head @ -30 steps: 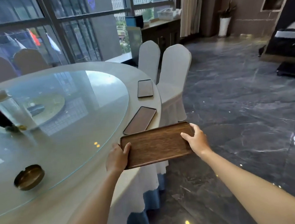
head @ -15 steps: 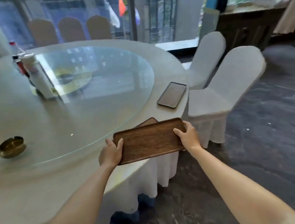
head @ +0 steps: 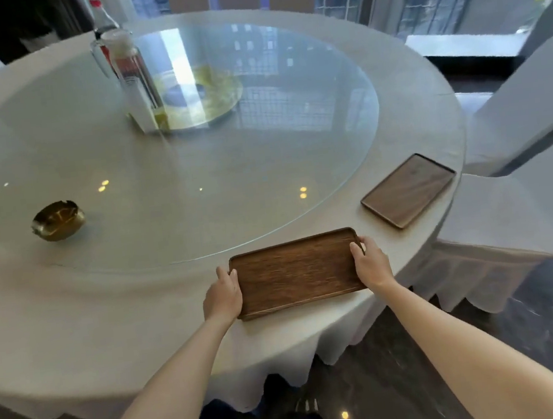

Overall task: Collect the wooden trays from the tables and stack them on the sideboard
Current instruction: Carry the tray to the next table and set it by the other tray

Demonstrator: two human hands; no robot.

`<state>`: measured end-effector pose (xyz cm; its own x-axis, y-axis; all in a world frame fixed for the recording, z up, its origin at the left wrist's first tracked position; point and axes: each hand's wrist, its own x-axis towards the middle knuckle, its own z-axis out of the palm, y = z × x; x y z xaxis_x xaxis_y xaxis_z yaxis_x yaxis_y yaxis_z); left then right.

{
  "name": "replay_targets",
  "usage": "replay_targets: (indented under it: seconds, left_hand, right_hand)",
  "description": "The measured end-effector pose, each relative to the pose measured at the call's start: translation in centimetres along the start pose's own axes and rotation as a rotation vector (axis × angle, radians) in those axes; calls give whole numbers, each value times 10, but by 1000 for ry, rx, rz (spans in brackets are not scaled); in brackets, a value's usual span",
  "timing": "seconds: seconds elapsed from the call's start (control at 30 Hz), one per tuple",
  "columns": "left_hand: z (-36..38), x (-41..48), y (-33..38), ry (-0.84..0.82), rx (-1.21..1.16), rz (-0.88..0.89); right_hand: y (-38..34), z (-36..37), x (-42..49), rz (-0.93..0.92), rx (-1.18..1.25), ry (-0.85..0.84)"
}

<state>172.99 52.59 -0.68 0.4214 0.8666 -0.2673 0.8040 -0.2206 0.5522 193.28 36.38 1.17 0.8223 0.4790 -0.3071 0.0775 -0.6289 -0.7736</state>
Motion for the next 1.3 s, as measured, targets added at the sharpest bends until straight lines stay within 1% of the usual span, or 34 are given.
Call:
replay_targets:
  seconds: [0.17, 0.27, 0.37, 0.57, 0.7, 0.83, 1.0, 1.1, 1.17, 1.3]
  left_hand:
    - [13, 2, -1, -3, 46, -72]
    - [20, 4, -1, 4, 97, -93]
    - [27, 5, -3, -1, 150, -136]
    - [36, 8, -6, 18, 229, -185]
    - [37, 13, -7, 23, 246, -188]
    - [34, 15, -8, 3, 258, -153]
    - [34, 18, -12, -7, 245, -114]
    - [33, 21, -16, -25, 268, -91]
    - [28, 25, -15, 10, 295, -99]
    - [14, 41, 7, 149, 259, -89]
  right_hand:
    - [6, 5, 27, -9, -103, -143]
    - [11, 6, 39, -29, -232, -231]
    - [14, 5, 47, -100, -350, -300]
    - [12, -2, 51, -221, -583, -374]
    - [14, -5, 55, -276, -678, -347]
    - [16, -3, 55, -273, -766, -349]
    - [20, -1, 55, -251, -754, -342]
    - [21, -1, 55, -212, -692, -340]
    - [21, -3, 57, -201, -662, -309]
    - [13, -14, 69, -214, -654, -205]
